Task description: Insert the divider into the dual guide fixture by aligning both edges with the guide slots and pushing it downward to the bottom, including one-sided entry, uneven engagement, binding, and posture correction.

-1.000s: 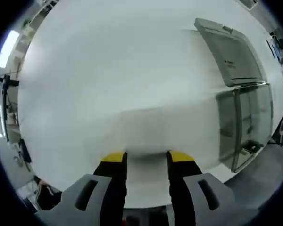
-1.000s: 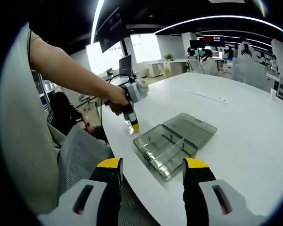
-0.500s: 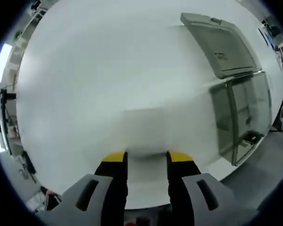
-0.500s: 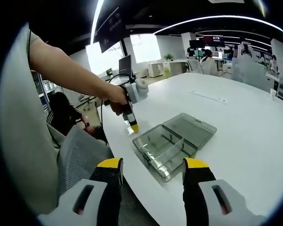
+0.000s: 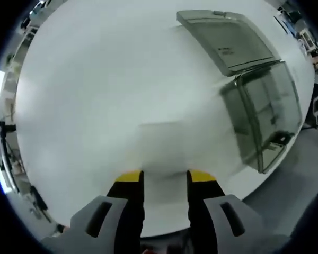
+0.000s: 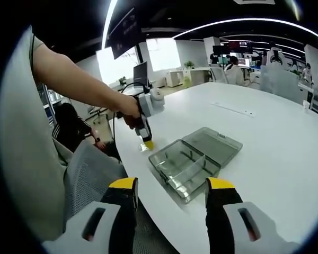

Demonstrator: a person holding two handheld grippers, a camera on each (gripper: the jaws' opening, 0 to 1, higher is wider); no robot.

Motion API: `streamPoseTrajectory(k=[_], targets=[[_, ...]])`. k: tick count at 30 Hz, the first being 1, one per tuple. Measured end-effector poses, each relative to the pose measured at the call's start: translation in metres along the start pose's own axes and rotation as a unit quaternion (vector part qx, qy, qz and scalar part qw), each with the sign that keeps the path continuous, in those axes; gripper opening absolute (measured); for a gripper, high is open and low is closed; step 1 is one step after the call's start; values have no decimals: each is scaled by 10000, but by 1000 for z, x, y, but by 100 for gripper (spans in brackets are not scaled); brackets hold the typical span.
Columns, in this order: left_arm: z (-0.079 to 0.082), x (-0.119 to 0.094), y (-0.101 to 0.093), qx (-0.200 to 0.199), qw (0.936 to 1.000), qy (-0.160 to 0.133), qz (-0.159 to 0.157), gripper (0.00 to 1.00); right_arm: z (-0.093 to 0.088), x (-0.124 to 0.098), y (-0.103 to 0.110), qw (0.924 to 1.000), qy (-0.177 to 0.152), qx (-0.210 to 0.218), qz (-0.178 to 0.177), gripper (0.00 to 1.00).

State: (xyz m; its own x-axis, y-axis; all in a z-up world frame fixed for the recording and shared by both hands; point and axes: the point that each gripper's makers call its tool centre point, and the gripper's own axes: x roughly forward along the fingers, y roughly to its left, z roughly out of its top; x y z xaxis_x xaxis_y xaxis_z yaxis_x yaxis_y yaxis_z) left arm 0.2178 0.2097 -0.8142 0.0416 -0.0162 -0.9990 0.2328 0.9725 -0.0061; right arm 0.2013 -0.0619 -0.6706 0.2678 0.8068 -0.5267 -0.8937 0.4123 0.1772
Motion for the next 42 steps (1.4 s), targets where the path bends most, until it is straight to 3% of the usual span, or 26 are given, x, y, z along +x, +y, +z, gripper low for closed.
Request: streamPoseTrajectory(k=[6, 11, 22, 42], targets=[[7, -10, -3, 144, 9996, -218, -71, 28, 2, 1, 1, 10000, -31, -7, 8, 48], [12, -16, -8, 103, 9982, -481, -343, 28, 2, 0, 0, 10000, -49, -4, 12, 48], [11, -29, -23, 182, 9935, -917, -656, 28, 4, -1, -2, 10000, -88, 17, 33, 48], [22, -84, -82, 450, 9698, -2022, -1289, 28, 18, -1, -3, 9987, -362, 308, 170, 47]])
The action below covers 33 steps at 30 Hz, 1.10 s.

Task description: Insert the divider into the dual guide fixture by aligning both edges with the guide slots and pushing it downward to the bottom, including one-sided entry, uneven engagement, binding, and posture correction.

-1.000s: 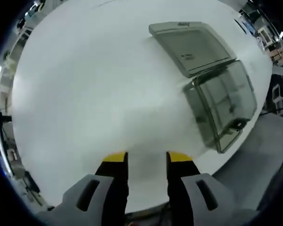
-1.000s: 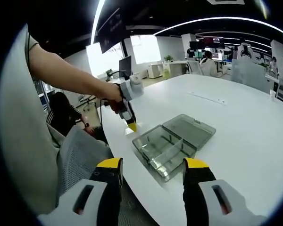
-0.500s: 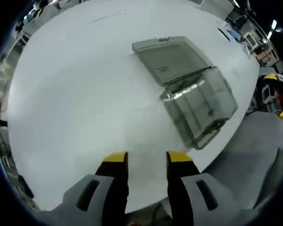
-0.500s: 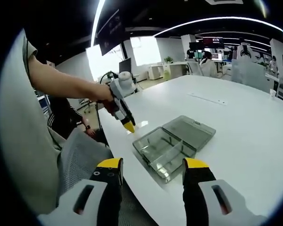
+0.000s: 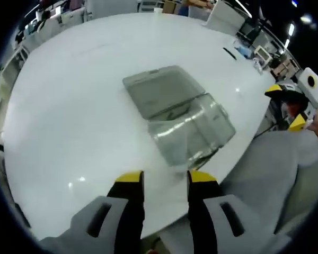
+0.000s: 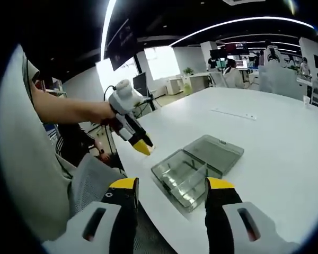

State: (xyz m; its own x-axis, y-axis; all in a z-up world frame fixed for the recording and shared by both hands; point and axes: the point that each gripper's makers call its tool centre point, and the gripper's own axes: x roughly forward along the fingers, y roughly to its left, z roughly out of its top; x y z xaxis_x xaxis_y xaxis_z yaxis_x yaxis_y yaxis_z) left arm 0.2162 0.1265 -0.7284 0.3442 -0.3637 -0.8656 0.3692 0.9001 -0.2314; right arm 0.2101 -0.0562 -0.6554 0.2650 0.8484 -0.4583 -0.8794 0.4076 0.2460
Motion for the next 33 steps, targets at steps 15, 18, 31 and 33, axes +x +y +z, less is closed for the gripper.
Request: streamPoseTrajectory(k=[15, 18, 31, 33], targets=[[13, -9, -30, -46, 9975, -480, -516, 28, 9, -2, 4, 9995, -168, 140, 248, 46], [17, -12, -36, -102, 9961, -576, -660, 28, 13, -3, 3, 9991, -221, 188, 296, 46], [39, -23, -61, -281, 9841, -1085, -1377, 28, 36, -4, -1, 9931, -518, 594, 863, 47], [43, -26, -67, -144, 9815, -1195, -1488, 28, 39, -3, 1, 9921, -527, 616, 953, 47]])
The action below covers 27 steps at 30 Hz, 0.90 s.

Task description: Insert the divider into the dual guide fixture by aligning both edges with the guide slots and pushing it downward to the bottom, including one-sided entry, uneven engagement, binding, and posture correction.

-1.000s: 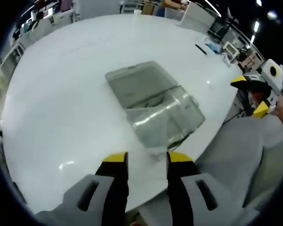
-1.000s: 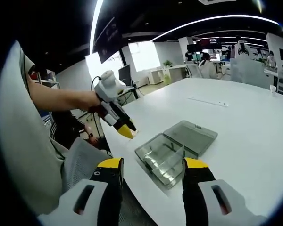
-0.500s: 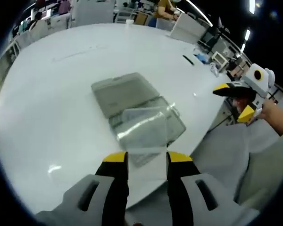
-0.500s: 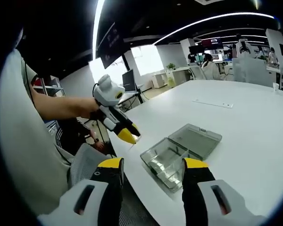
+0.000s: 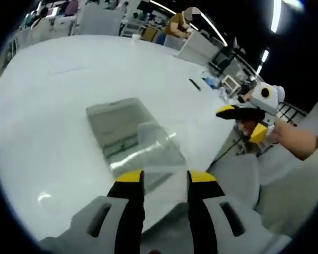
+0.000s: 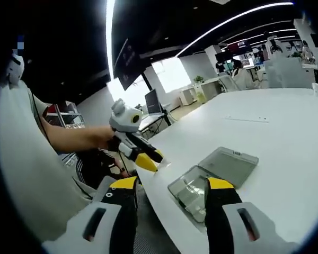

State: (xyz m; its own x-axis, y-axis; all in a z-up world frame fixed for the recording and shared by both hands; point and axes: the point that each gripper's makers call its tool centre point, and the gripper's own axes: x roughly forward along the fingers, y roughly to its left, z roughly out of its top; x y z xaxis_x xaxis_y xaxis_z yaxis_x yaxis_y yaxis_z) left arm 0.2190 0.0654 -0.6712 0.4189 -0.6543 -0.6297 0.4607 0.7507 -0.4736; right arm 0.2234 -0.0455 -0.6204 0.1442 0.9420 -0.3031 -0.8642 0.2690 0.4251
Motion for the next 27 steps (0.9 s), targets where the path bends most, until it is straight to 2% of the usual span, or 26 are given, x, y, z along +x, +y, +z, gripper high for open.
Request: streamPoseTrajectory(k=[5, 18, 27], targets=[[2, 2, -3, 11, 9999, 3, -111, 27, 5, 2, 2, 9998, -31, 60, 181, 47], [14, 4, -16, -39, 9989, -213, -418, 27, 13, 6, 3, 9993, -84, 123, 331, 47], [19, 6, -25, -58, 9974, -305, -658, 27, 23, 11, 4, 9980, -144, 232, 566, 48]])
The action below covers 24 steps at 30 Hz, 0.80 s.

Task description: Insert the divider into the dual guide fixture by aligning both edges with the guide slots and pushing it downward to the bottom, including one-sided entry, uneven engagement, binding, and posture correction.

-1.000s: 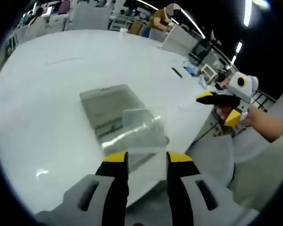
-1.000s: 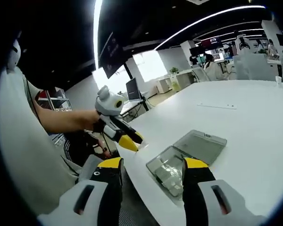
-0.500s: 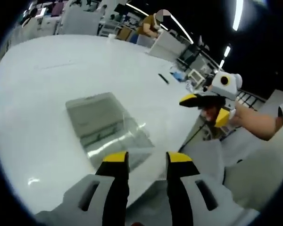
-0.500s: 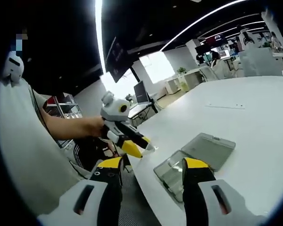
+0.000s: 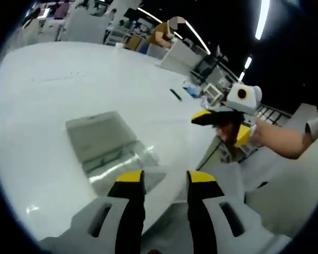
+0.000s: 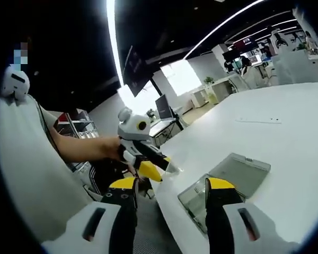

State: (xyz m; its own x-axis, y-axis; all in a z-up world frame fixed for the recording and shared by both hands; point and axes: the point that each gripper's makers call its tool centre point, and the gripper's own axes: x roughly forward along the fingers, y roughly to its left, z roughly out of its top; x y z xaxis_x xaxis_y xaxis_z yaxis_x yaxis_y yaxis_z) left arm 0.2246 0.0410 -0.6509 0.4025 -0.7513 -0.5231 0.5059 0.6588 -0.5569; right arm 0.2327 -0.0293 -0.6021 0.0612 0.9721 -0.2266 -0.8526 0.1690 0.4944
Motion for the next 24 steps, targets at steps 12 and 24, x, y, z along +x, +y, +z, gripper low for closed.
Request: streamPoseTrajectory(k=[12, 24], targets=[[4, 5, -22, 254, 9989, -11, -402, 27, 10, 16, 9, 9990, 81, -10, 447, 51], [10, 6, -43, 564, 9945, -77, -877, 27, 11, 23, 15, 9971, 120, 76, 749, 51]])
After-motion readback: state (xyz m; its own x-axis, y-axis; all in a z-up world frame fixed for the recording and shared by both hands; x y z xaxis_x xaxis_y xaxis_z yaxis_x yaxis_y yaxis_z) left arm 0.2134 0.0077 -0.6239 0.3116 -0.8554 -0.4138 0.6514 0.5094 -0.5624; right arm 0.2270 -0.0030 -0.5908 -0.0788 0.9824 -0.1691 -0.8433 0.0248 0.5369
